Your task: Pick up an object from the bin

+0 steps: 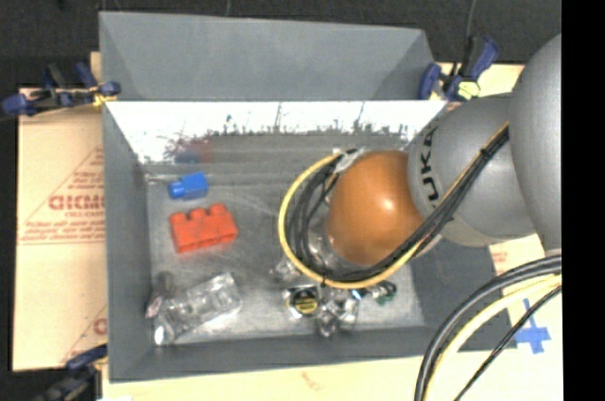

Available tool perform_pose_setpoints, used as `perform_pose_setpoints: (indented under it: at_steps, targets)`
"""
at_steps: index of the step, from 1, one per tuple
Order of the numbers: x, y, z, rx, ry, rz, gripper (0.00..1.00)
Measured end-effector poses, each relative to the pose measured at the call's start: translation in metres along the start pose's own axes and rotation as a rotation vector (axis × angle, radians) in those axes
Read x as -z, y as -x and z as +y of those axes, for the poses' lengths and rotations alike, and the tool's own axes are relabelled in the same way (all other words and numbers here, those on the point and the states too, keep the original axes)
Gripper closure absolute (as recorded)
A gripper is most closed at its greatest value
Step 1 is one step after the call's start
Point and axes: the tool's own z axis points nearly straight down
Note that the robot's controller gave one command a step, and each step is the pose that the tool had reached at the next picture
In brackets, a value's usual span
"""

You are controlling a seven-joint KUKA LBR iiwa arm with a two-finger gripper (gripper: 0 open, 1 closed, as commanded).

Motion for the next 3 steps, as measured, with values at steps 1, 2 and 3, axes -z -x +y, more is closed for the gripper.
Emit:
perform_pose_setpoints:
  at_steps: [1, 2, 3]
  targets:
    - [0.003, 0.002, -0.001, 0.001, -0.003, -0.004, 1.0]
    - [0.035, -0.009, -0.005, 0.385, 0.006, 0.011, 1.0]
    - [0.149, -0.007, -0.019, 0.394, 0.001, 0.007, 1.0]
